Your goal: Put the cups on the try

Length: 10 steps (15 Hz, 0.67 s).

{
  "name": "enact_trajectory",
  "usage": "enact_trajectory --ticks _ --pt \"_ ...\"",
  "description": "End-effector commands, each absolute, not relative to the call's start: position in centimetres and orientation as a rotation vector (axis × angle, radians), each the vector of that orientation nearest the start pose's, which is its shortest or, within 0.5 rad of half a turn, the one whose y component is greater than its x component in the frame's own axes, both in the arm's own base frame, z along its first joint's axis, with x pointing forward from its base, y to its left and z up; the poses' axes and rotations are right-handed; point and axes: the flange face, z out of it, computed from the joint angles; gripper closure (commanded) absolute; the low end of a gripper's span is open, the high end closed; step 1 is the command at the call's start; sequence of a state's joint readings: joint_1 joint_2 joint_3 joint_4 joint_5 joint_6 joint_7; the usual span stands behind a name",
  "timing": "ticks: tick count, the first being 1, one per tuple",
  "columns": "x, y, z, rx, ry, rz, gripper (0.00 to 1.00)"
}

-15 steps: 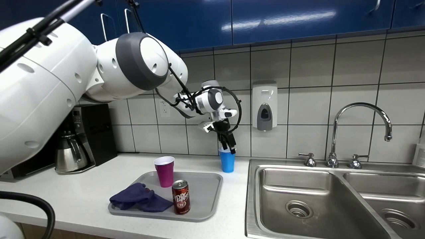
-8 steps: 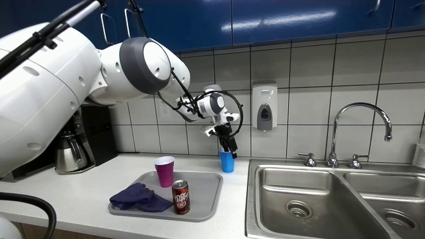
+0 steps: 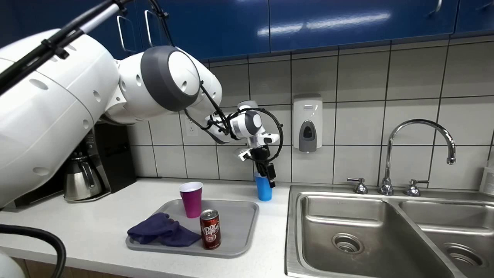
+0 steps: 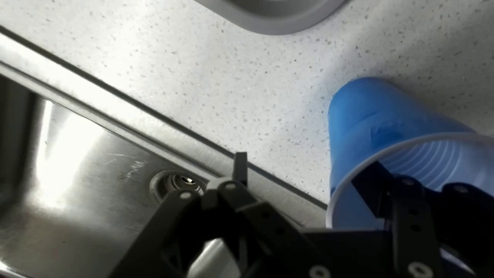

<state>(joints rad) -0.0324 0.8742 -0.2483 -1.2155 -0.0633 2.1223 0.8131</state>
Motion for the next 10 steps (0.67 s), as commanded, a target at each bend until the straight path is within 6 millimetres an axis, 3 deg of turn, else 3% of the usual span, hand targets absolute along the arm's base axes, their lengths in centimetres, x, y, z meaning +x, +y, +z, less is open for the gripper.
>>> enact_trajectory --ticks 1,6,7,10 --pt "74.78 -16.2 26.78 -2.947 1.595 -0.183 0.58" --pt "74.75 -16.11 26.87 -2.948 1.59 -0.181 0.95" --pt "74.76 -16.14 26.95 -2.947 1.591 -0.182 1.0" --pt "74.94 -16.12 27.35 -2.945 1.59 -0.194 1.0"
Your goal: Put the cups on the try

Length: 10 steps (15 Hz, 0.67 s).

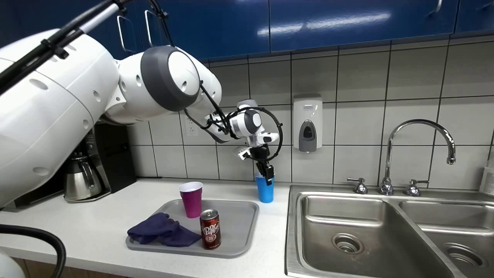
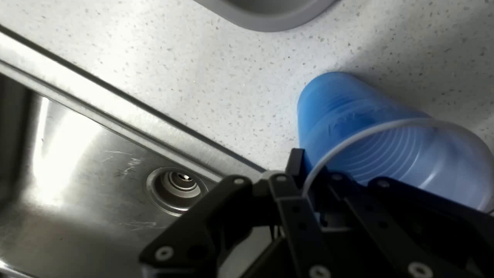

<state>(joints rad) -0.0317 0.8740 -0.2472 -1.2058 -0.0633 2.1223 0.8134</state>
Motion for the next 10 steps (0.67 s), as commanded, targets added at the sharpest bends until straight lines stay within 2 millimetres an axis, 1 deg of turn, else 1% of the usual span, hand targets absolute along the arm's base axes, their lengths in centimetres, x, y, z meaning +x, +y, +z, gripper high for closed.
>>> enact_trajectory --ticks 1,5,10 --pt "75.0 -16.1 27.4 -2.943 1.591 -0.194 0.99" --pt "74.8 -15.8 27.9 -2.942 1.572 -0.187 0.99" --pt "74.0 -13.8 29.8 -2.969 1.449 -0.208 0.99"
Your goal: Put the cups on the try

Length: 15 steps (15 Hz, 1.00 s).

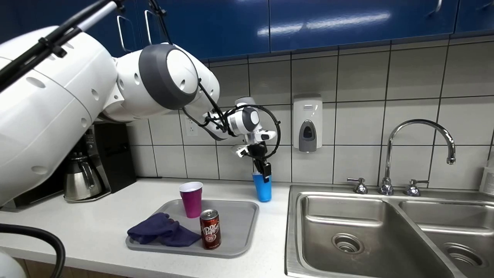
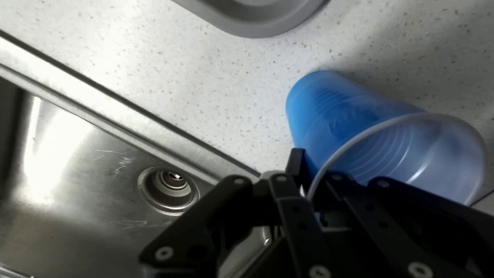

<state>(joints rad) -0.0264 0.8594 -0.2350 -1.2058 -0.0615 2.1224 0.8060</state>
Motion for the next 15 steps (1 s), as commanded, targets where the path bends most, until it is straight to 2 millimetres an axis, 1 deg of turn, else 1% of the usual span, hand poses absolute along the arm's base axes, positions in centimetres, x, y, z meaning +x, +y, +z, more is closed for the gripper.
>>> enact_trajectory --ticks 1,4,8,12,15 --pt "73.7 -13.6 30.1 -2.975 1.425 -0.215 0.99" --pt "72.5 -12.9 31.5 -2.978 1.367 -0.213 0.99" --pt "70.3 -12.6 32.7 -3.014 1.277 -0.162 0.99" --pt "67.7 -12.0 32.8 -3.061 1.176 -0.104 0.99" --pt "65.8 -10.8 32.7 -3.097 1.098 -0.097 0.99"
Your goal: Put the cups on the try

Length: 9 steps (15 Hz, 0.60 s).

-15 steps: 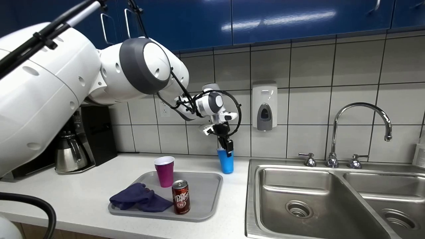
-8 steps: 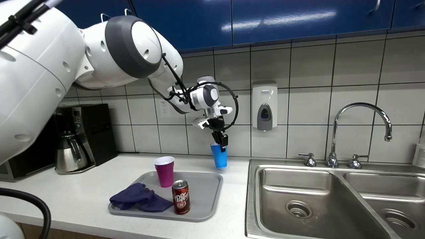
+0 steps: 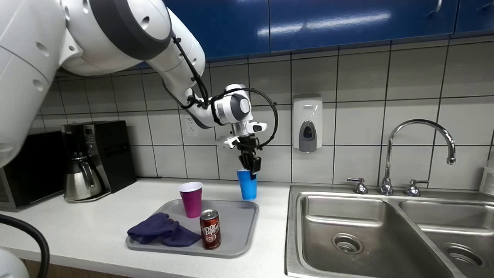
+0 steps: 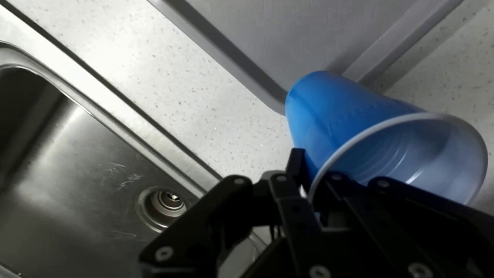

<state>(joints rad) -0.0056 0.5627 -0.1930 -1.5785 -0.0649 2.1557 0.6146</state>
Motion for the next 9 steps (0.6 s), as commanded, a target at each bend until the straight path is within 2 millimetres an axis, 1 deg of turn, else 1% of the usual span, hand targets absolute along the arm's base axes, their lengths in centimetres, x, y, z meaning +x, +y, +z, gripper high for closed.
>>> enact_trajectory --ticks 1,5,6,9 --pt "65.3 -10.4 32.6 -3.11 1.075 -0.1 0.99" --pt "63.6 -8.0 31.8 -3.146 0.986 -0.169 0.99" --pt "63.3 -7.3 31.4 -3.145 0.976 -0.189 0.99" --pt "62.5 -5.7 30.7 -3.139 0.928 -0.217 0.99"
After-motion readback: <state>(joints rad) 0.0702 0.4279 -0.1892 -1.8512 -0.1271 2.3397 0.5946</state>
